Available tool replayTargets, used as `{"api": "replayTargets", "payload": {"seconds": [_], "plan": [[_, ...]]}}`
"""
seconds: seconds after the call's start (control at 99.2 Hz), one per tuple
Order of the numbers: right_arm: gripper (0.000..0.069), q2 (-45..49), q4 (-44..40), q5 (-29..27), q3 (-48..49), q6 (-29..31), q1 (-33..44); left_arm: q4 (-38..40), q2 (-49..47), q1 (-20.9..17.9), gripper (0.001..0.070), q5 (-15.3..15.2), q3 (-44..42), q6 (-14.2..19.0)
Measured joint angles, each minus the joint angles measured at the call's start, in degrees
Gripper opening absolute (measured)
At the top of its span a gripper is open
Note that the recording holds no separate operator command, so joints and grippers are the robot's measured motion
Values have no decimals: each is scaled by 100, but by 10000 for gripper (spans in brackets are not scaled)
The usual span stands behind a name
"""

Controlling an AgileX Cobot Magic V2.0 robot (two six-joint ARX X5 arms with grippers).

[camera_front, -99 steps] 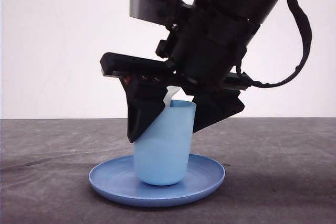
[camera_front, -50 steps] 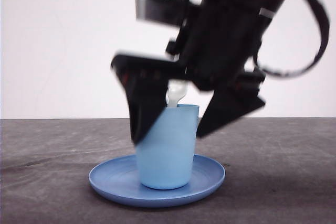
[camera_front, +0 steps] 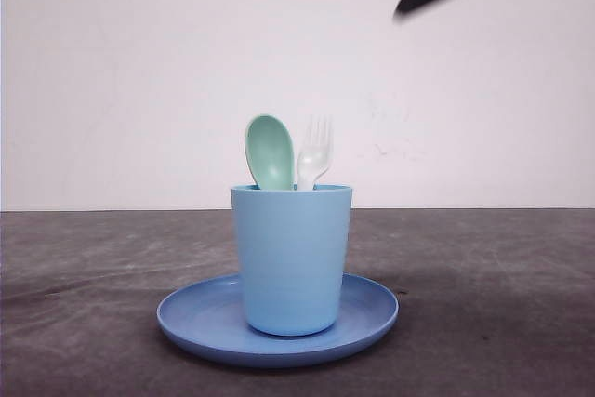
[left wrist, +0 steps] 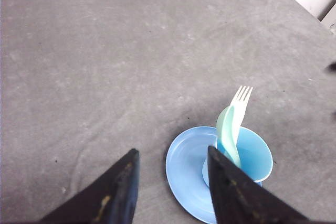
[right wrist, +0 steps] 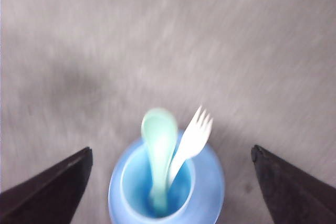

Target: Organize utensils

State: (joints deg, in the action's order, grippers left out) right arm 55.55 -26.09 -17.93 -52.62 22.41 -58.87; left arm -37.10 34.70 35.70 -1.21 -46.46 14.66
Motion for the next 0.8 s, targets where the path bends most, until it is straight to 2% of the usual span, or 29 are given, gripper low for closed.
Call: {"api": "replayTargets", "payload": {"seconds": [0.192,0.373,0.423,0.474,0.544,0.575,0.655,0.797], "plan": [[612,-874,-59,-564,-9,-133,0,0,-243,0,239,0,0,0],[593,-1220,-293,-968,-9,-164,0,0,-365,0,239,0,0,-4],[518,-1241,-365,-1032,-9,-164,0,0,-363,0,238,0,0,-4],[376,-1241,-455,-1043,-9,-166,0,-2,-363,0,218,-2,0,-7],[159,-1215,-592,-1045,-9,-205,0,-4,-358,0,97,0,0,-4],[103,-1204,-621,-1047,-9,-236,0,-4,-358,0,67,0,0,-2],[34,-1202,-625,-1049,-9,-291,0,-2,-361,0,33,-2,0,-4],[10,-1207,-625,-1056,-9,-310,0,0,-361,0,24,0,0,-4]]}}
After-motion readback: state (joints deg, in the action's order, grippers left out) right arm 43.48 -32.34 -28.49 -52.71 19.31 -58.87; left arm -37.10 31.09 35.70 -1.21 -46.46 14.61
